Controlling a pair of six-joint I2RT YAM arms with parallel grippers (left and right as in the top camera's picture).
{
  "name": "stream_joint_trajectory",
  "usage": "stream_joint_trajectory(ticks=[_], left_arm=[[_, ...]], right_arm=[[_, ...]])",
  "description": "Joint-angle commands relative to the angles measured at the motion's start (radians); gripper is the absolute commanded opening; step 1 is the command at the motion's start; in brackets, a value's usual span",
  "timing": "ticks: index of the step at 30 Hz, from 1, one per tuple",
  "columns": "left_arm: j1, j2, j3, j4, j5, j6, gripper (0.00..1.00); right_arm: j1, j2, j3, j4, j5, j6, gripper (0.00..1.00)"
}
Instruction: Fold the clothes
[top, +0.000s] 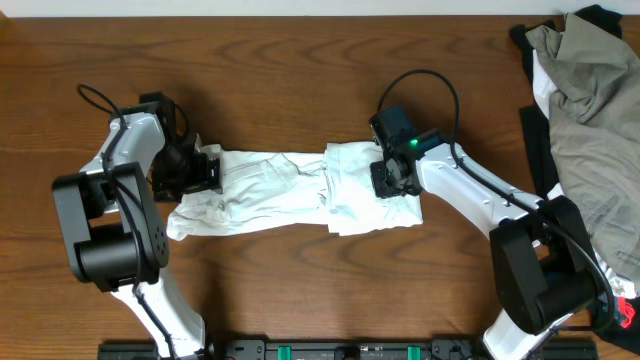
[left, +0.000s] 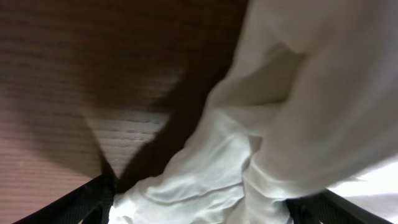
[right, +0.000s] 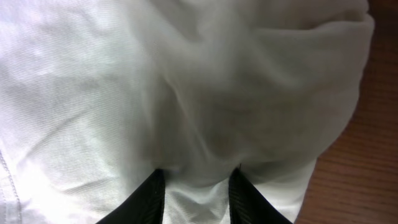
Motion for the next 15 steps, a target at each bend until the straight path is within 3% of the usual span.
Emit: stream_joint_trajectory(ticks=[1, 4, 7, 15], left_arm=[[0.004, 0.047, -0.017, -0.002, 0.075, 0.04, 0.87], [0.004, 0.051, -0.022, -0.002, 0.098, 0.039, 0.71], [0.004, 0.051, -0.023, -0.002, 0.116, 0.039, 0.45], [0.005, 0.041, -0.016, -0.027, 0.113, 0.031, 0.12]], right_arm=[[0.004, 0.009, -0.002, 0.003, -0.006, 0.014, 0.32], [0.005, 0.009, -0.002, 0.002, -0.006, 0.014, 0.33], [0.005, 0.009, -0.002, 0.002, -0.006, 0.014, 0.33], [0.005, 0.009, -0.002, 0.002, -0.006, 0.014, 0.33]])
